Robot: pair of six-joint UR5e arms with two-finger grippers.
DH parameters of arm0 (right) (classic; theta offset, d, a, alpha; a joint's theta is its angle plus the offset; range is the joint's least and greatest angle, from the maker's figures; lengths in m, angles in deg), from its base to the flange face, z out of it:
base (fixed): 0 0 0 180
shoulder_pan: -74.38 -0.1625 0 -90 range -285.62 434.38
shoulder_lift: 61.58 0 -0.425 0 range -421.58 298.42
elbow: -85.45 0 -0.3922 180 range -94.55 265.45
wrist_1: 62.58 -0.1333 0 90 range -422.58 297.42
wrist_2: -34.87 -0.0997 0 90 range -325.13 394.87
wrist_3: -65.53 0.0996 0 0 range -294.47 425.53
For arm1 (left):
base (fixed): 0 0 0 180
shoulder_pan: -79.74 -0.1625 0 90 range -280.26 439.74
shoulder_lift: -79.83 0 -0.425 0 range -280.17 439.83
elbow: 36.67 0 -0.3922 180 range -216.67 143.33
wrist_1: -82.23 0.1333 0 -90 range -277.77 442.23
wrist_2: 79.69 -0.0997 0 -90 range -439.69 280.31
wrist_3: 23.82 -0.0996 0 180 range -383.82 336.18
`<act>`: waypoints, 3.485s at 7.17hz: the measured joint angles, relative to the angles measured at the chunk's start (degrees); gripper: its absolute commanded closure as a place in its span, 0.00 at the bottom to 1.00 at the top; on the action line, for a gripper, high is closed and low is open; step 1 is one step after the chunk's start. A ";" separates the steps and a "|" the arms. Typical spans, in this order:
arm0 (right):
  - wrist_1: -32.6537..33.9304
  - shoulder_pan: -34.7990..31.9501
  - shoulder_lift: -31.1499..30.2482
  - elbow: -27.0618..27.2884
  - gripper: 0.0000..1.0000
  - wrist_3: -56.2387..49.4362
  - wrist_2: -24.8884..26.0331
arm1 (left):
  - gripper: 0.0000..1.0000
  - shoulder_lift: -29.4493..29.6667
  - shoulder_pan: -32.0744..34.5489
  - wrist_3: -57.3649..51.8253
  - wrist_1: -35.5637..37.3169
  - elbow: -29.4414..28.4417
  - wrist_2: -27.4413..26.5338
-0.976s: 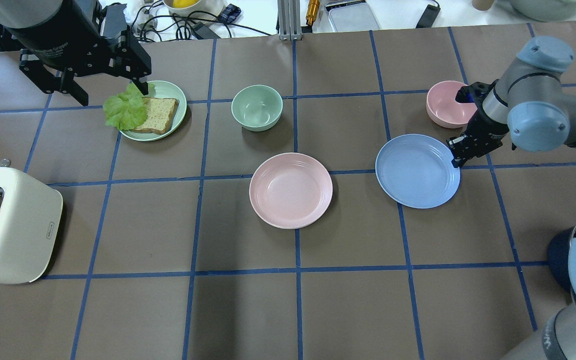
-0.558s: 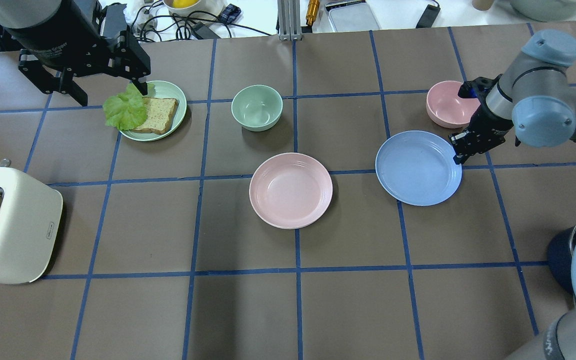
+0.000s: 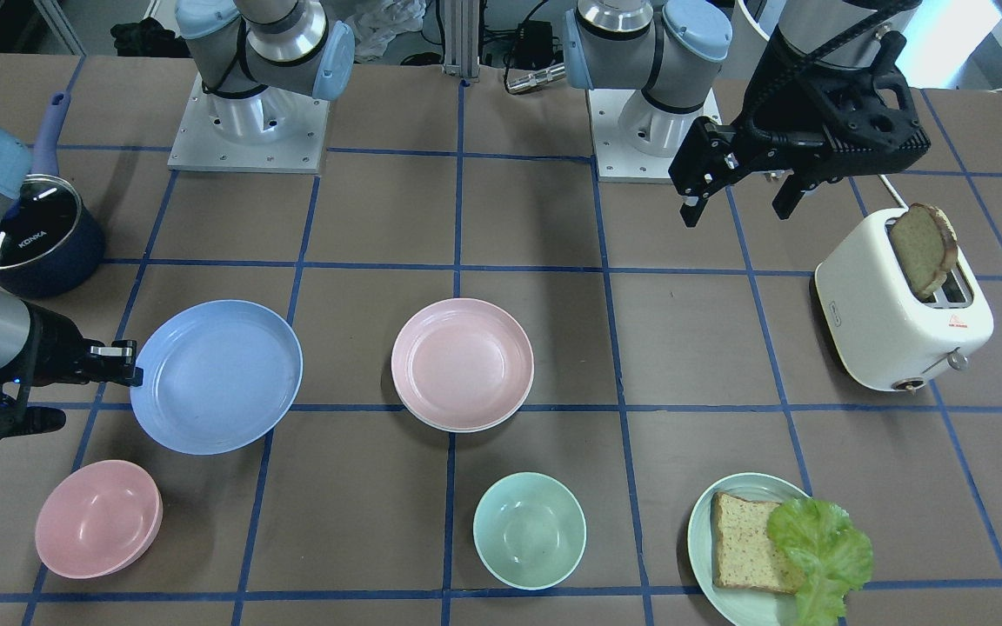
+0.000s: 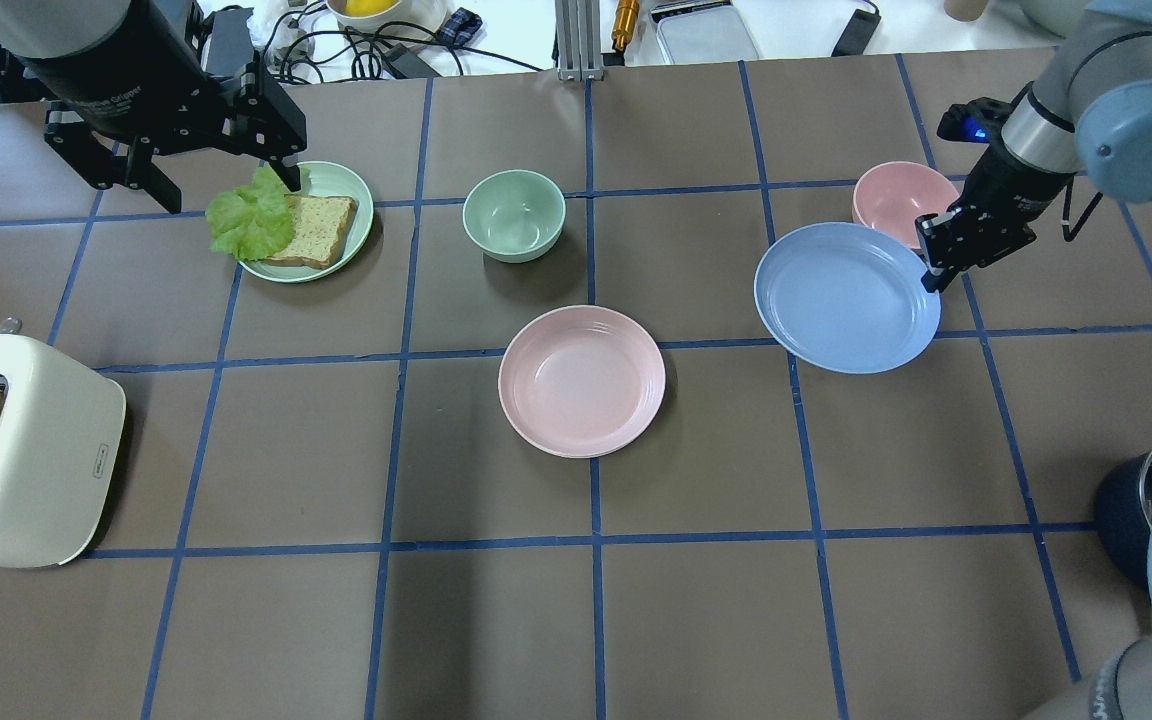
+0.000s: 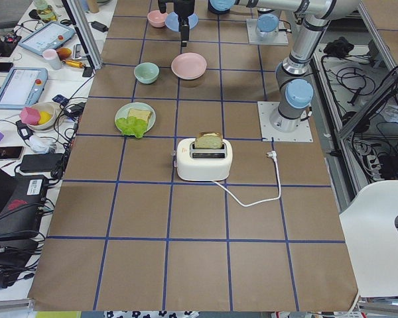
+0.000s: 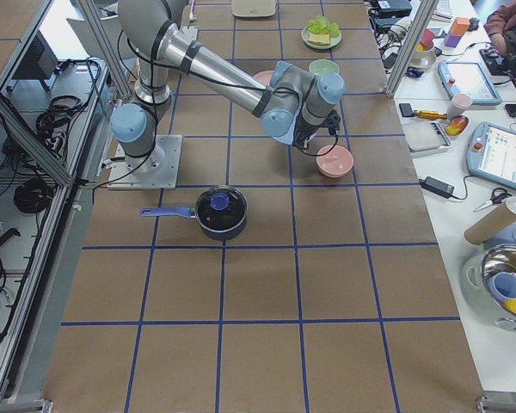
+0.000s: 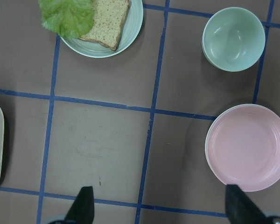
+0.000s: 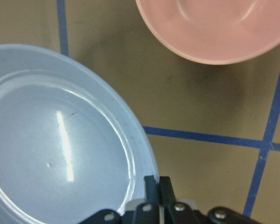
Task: Stack three plates with pink and blue
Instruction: 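Carry the light-blue plate over the pink plate with the right gripper, then lower the light-blue plate onto the pink plate with the right gripper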
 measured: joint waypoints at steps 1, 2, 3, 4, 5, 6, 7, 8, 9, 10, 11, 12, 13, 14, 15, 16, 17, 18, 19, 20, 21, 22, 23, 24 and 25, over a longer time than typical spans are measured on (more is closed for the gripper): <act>-1.54 -1.14 -0.09 -1.59 1.00 2.33 -0.96 | 0.00 0.02 0.00 0.02 0.01 0.03 0.01; -2.07 -3.01 -0.23 -2.32 1.00 5.28 -1.39 | 0.00 0.04 0.00 0.02 0.01 0.06 0.01; -2.10 -5.86 -0.58 -2.59 1.00 9.59 -1.61 | 0.00 0.04 0.01 0.02 -0.01 0.07 0.01; -1.84 -9.29 -1.03 -2.71 1.00 14.68 -1.72 | 0.00 0.05 -0.01 0.02 -0.05 0.08 -0.01; -1.44 -12.43 -1.25 -2.74 1.00 19.41 -1.78 | 0.00 0.03 -0.12 0.00 -0.07 0.08 -0.05; -0.84 -14.99 -1.30 -2.74 1.00 23.06 -1.81 | 0.00 0.00 -0.25 -0.03 -0.07 0.07 -0.06; -0.17 -16.95 -1.30 -2.71 1.00 25.75 -1.81 | 0.00 -0.08 -0.33 -0.05 -0.12 0.04 -0.09; 1.12 -19.01 -1.12 -2.65 1.00 28.49 -1.77 | 0.00 -0.08 -0.45 -0.10 -0.17 0.01 -0.09; 2.88 -21.12 -0.66 -2.53 1.00 31.26 -1.77 | 0.00 0.01 -0.57 -0.17 -0.12 0.01 -0.04; 4.18 -22.92 -0.09 -2.38 1.00 33.56 -1.80 | 0.00 0.04 -0.59 -0.21 -0.03 0.00 -0.01; 4.98 -24.34 0.44 -2.27 1.00 35.37 -1.81 | 0.00 0.05 -0.60 -0.23 0.00 0.00 0.01; 5.56 -25.53 0.89 -2.09 1.00 36.31 -1.82 | 0.00 0.04 -0.61 -0.24 0.01 0.00 0.01; 6.92 -26.65 1.29 -1.19 1.00 36.71 -1.81 | 0.00 0.02 -0.60 -0.24 0.01 0.00 0.01; 10.29 -27.47 1.56 1.08 1.00 36.92 -1.77 | 0.00 0.03 -0.60 -0.26 0.01 0.00 0.00; 14.64 -27.79 1.54 4.06 1.00 37.07 -1.77 | 0.00 0.00 -0.64 -0.30 0.01 0.00 -0.09; 17.99 -27.88 1.29 6.70 1.00 37.27 -1.82 | 0.00 -0.07 -0.67 -0.32 -0.01 0.00 -0.18; 19.50 -27.93 1.01 8.16 1.00 37.73 -2.51 | 0.00 -0.10 -0.69 -0.32 -0.03 0.00 -0.20; 20.06 -28.02 0.86 8.74 1.00 38.57 -3.76 | 0.00 -0.12 -0.69 -0.33 -0.01 0.00 -0.20; 20.25 -28.17 0.81 8.95 1.00 39.25 -4.50 | 0.00 -0.12 -0.70 -0.33 0.00 0.00 -0.23; 20.31 -28.34 0.79 9.01 1.00 39.55 -4.77 | 0.00 -0.15 -0.70 -0.33 -0.01 0.00 -0.26; 20.33 -28.46 0.77 9.06 1.00 39.66 -4.85 | 0.00 -0.17 -0.70 -0.33 -0.05 0.00 -0.26; 20.34 -28.49 0.77 9.10 1.00 39.70 -4.87 | 0.00 -0.15 -0.70 -0.33 -0.07 -0.03 -0.21; 20.29 -28.52 0.74 9.15 1.00 39.67 -4.78 | 0.00 -0.14 -0.70 -0.33 -0.08 -0.06 -0.18; 20.17 -28.53 0.49 9.50 1.00 39.60 -4.65 | 0.00 -0.13 -0.70 -0.33 -0.08 -0.06 -0.17; 20.17 -28.52 -0.14 10.41 1.00 39.50 -4.57 | 0.00 -0.14 -0.70 -0.33 -0.08 -0.04 -0.17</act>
